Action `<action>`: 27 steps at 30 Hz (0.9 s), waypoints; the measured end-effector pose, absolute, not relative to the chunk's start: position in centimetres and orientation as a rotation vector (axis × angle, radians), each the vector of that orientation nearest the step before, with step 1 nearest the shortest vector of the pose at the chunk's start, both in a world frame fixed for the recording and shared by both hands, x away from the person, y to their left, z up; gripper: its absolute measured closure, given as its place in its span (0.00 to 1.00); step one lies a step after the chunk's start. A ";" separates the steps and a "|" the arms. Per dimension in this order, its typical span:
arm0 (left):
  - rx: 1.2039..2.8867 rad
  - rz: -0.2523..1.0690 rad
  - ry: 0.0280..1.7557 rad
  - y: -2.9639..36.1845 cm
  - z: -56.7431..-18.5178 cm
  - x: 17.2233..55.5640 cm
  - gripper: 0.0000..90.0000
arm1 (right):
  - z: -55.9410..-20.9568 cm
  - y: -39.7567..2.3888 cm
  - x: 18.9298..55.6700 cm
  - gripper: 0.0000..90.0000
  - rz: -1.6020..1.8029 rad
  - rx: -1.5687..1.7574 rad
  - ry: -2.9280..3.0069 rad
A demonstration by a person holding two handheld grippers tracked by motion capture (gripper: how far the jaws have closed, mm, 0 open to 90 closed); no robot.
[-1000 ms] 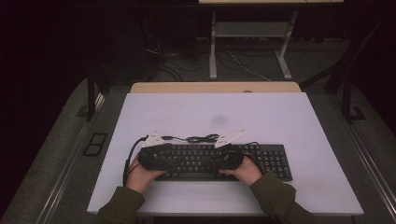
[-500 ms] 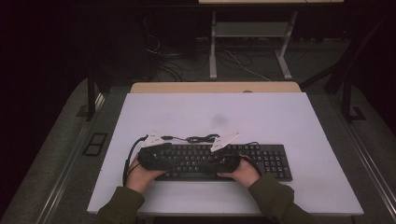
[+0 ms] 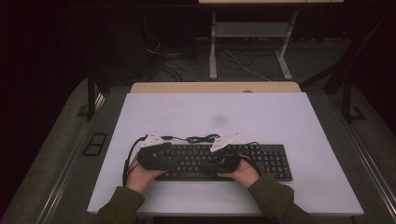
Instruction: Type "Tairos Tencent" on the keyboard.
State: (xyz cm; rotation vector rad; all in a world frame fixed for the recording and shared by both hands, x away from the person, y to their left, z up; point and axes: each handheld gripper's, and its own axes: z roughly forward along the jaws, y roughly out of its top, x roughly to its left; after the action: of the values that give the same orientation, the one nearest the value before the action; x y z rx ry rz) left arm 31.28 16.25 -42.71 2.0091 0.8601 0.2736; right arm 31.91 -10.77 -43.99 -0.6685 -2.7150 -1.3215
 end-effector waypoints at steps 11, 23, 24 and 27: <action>2.007 0.279 0.862 16.3 -42.6 31.3 0.25 | -44.1 -10.7 31.9 0.99 -1.300 -0.667 -2.721; 2.012 0.274 0.842 15.6 -42.4 31.5 0.31 | -43.6 -11.0 32.0 0.99 -1.340 -0.671 -2.708; 2.012 0.270 0.839 15.4 -42.4 31.5 0.33 | -43.6 -11.0 32.0 0.99 -1.343 -0.673 -2.707; 2.018 0.255 0.825 14.9 -42.4 31.6 0.41 | -43.4 -11.2 32.0 0.97 -1.364 -0.680 -2.696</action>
State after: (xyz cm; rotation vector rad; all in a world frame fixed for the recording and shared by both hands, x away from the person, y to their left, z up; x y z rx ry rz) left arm 31.62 14.95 -42.36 2.0176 0.8252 0.2545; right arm 32.04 -11.23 -43.43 -0.6798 -2.6965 -1.3637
